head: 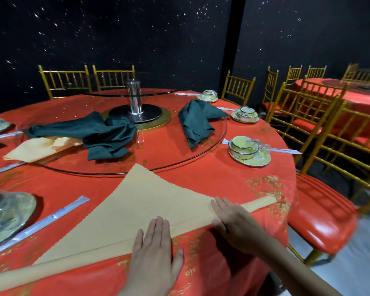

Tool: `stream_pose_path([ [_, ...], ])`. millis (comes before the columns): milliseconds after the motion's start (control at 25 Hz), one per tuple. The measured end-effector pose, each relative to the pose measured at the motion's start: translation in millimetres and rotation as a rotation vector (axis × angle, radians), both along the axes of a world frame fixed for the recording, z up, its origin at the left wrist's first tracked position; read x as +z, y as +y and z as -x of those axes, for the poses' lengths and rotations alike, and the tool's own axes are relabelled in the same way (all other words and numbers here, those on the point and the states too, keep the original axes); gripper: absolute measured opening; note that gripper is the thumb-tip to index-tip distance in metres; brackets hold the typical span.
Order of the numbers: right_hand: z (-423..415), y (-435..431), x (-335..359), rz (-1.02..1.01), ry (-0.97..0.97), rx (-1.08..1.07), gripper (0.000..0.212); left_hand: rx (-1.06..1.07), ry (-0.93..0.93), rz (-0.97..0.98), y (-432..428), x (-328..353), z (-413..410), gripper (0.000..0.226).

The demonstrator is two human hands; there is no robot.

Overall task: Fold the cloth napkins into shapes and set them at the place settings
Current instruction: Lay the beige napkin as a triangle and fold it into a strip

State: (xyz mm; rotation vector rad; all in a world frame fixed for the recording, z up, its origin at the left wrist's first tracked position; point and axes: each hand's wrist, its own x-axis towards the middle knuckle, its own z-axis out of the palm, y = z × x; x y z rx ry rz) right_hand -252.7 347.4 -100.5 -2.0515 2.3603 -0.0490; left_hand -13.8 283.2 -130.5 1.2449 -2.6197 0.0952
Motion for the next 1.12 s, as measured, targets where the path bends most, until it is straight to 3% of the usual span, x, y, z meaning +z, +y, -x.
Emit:
stream_pose_path([
  [120, 20.6, 10.2, -6.9, 0.031, 0.000, -0.073, 0.114, 0.005, 0.007, -0.007, -2.7, -2.1, -0.2, 0.071],
  [440, 33.6, 22.1, -1.2, -0.016, 0.002, -0.315, 0.131, -0.113, -0.043, -0.184, -1.7, 17.7, -9.0, 0.074],
  [520, 11.0, 11.4, 8.8, 0.125, 0.021, -0.267, 0.120, -0.163, -0.020, -0.138, -0.1, 25.1, -7.5, 0.087],
  [640, -46.8, -10.2, 10.7, 0.320, 0.031, 0.090, 0.080, -0.185, -0.065, -0.221, 1.3, 32.2, -6.6, 0.092],
  [720, -80.2, -20.6, -5.4, 0.342, 0.027, 0.282, 0.068, -0.169, -0.065, -0.212, -0.4, 30.8, -6.0, 0.087],
  [1040, -85.4, -27.9, -29.4, 0.293, 0.068, 0.312, 0.075, -0.109, -0.112, -0.321, -4.5, 24.5, -65.0, 0.062],
  [1120, -85.1, -28.7, -30.1, 0.297, 0.075, 0.307, 0.075, -0.019, -0.088, -0.319, -5.7, 28.0, -99.1, 0.072],
])
